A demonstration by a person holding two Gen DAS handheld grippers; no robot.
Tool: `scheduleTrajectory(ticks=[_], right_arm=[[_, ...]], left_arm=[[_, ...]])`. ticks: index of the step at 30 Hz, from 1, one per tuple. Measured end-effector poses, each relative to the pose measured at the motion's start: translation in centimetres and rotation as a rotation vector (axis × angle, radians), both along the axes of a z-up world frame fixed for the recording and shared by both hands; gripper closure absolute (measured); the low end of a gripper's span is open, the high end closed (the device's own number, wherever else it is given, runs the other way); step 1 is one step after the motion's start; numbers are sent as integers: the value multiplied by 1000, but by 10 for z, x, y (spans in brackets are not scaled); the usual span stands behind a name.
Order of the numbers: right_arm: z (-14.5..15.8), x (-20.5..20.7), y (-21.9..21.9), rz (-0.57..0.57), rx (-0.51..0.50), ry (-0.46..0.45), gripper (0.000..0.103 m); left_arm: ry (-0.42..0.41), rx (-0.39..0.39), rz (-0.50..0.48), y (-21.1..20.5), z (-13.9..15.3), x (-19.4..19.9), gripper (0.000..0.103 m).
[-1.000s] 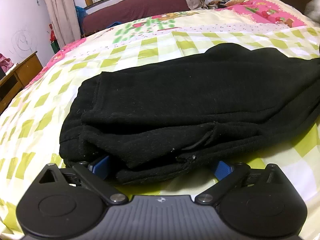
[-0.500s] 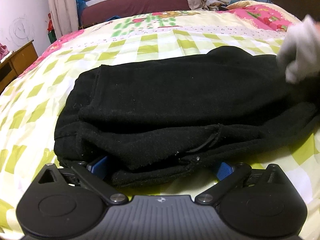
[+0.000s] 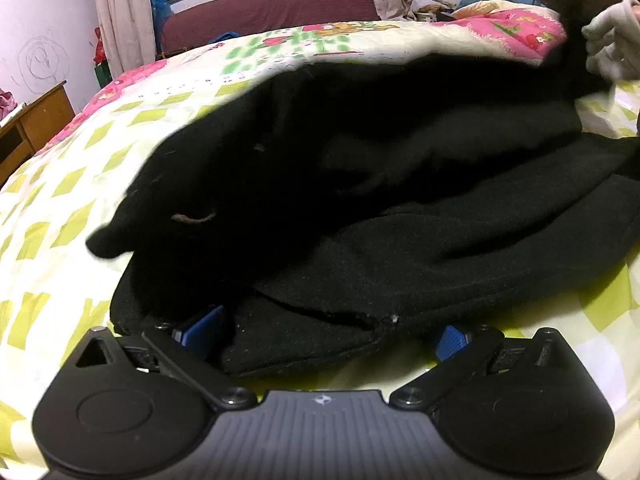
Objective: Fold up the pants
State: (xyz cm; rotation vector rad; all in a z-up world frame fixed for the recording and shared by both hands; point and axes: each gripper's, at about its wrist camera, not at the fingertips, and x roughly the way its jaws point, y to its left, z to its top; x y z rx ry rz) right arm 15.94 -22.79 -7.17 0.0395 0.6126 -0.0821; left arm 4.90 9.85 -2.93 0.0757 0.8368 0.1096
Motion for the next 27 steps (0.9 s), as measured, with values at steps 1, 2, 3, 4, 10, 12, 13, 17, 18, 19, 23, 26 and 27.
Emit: scheduleTrajectory(ticks=[1, 2, 3, 4, 10, 12, 13, 17, 18, 19, 23, 26, 27], right_arm=[[0, 0, 0, 0, 0, 1, 1], [0, 0, 0, 0, 0, 0, 1], [0, 0, 1, 0, 1, 0, 1], [0, 0, 1, 0, 1, 0, 1], [0, 0, 1, 0, 1, 0, 1], [0, -1, 1, 0, 1, 0, 1], [0, -1, 1, 0, 1, 0, 1], [0, -1, 1, 0, 0, 0, 1], [0, 0, 1, 0, -1, 0, 1], [0, 0, 1, 0, -3, 1, 1], [1, -1, 2, 0, -3, 1, 1], [1, -1, 2, 0, -3, 0, 1], [1, -1, 2, 0, -3, 1, 1]], left_arm=[[-2, -3, -1, 0, 1, -1, 0], [-3, -7, -2, 1, 1, -2, 0], [-5, -10, -2, 1, 2, -2, 0], [-6, -12, -3, 1, 2, -3, 0], [-10, -40, -6, 5, 3, -2, 0], [-11, -53, -7, 7, 4, -2, 0], [-12, -61, -9, 11, 4, -3, 0], [-21, -94, -13, 18, 7, -6, 0], [-26, -98, -12, 19, 7, -6, 0], [-29, -100, -11, 21, 7, -6, 0], [-28, -105, -5, 20, 7, -5, 0], [-42, -108, 2, 22, 10, -11, 0], [-48, -106, 3, 22, 11, -12, 0]])
